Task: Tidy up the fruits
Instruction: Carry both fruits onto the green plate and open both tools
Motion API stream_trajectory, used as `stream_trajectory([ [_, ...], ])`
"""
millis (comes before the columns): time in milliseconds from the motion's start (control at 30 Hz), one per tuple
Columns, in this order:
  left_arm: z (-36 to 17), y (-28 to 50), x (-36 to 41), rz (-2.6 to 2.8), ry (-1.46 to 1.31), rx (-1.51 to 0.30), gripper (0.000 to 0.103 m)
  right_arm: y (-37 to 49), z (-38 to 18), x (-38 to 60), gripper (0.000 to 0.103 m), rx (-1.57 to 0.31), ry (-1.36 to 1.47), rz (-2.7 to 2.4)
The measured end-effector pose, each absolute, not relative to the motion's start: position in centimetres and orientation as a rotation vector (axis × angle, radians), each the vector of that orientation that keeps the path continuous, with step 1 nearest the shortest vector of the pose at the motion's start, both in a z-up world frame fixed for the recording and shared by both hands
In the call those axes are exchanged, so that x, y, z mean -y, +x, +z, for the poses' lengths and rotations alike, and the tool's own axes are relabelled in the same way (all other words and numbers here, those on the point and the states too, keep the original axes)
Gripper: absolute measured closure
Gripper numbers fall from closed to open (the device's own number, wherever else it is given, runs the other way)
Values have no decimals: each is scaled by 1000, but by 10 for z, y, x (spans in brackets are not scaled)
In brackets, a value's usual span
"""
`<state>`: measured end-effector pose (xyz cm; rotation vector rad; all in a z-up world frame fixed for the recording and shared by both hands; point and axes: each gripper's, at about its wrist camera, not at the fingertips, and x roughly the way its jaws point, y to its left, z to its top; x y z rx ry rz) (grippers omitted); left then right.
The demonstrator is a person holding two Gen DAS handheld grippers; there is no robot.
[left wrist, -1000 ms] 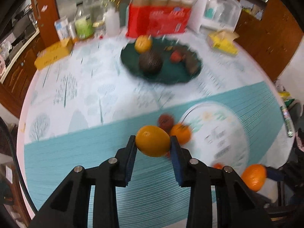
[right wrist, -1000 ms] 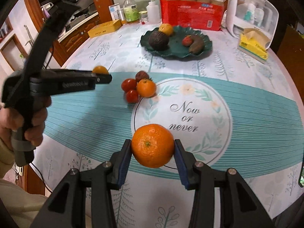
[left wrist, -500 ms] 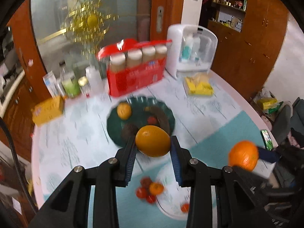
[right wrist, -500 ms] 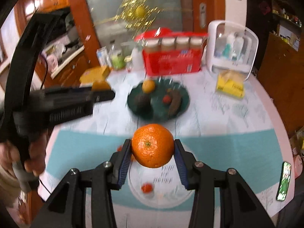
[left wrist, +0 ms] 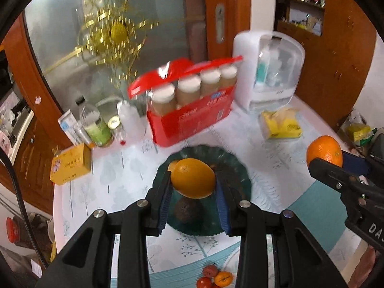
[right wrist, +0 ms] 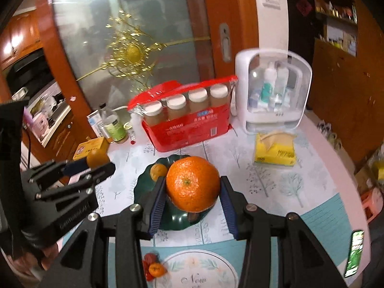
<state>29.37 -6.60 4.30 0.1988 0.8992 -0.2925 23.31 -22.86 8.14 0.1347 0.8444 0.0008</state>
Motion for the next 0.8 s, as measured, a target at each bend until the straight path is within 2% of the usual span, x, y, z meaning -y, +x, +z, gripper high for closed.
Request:
stream_trajectory([
  [600, -115, 373, 52, -228, 96, -1115, 70, 314, -77, 197, 58, -1086, 178, 30],
  [800, -147, 386, 53, -215, 117, -1147, 70, 326, -116, 193, 58, -1146, 166, 14],
])
